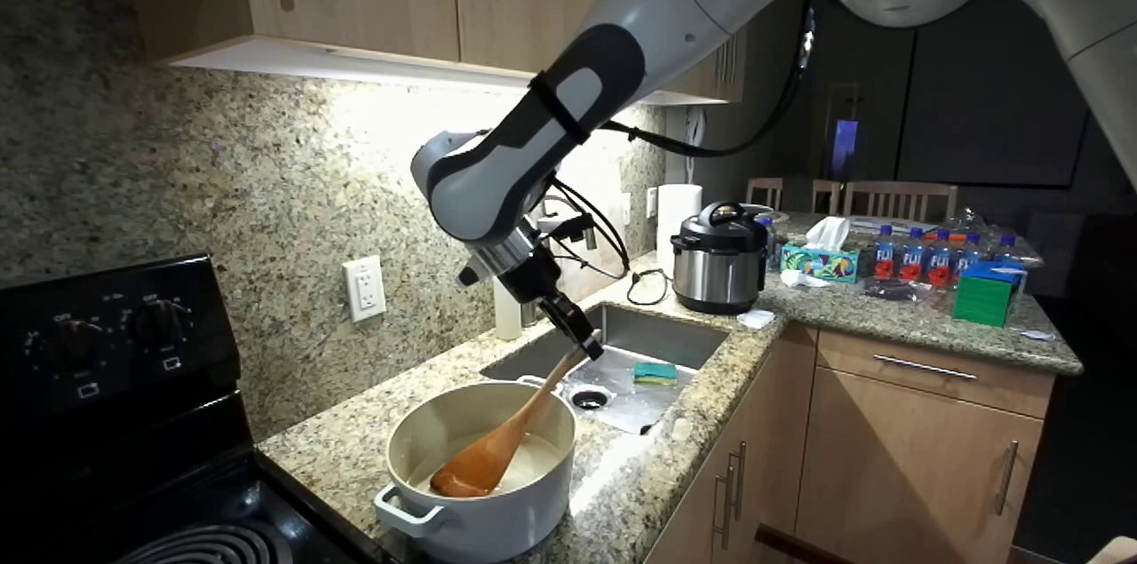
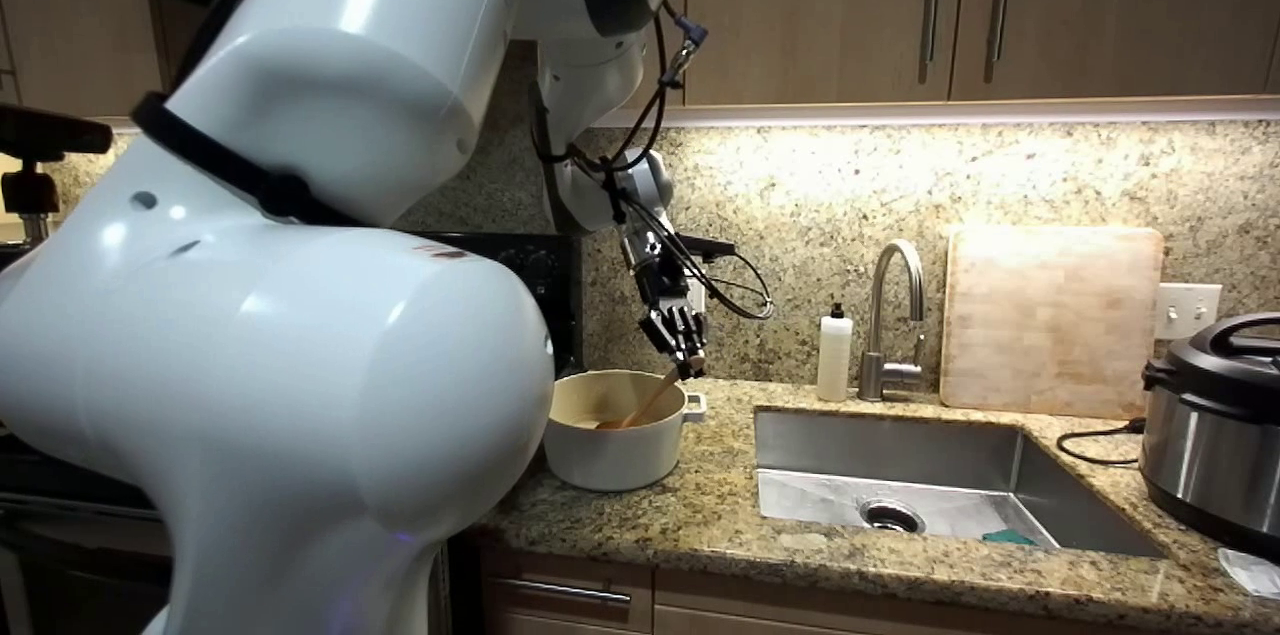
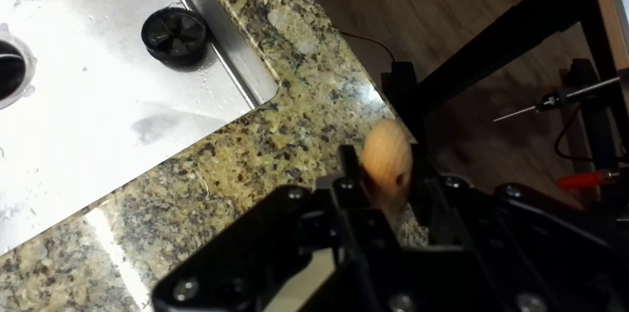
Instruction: Use the wooden spoon to stir the water in the pot.
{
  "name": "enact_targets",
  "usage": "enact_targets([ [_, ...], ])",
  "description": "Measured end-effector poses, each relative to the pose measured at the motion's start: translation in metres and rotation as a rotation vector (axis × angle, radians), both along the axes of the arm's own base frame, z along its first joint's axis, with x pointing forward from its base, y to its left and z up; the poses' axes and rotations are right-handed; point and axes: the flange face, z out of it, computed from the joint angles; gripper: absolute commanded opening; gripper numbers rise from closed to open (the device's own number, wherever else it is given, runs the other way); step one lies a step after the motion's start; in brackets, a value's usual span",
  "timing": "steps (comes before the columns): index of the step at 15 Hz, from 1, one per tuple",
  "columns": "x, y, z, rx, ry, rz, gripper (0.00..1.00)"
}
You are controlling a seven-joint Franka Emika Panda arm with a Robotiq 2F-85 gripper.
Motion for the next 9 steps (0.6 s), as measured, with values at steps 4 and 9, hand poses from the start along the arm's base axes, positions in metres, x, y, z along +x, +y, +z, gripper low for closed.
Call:
enact_targets([
  [4,-0.011,0.018,-0.003,-0.052,-0.027,-0.027,0.09],
  [9,-0.026,0.034,-0.008,-0.108,-0.011,0.056,0.09],
])
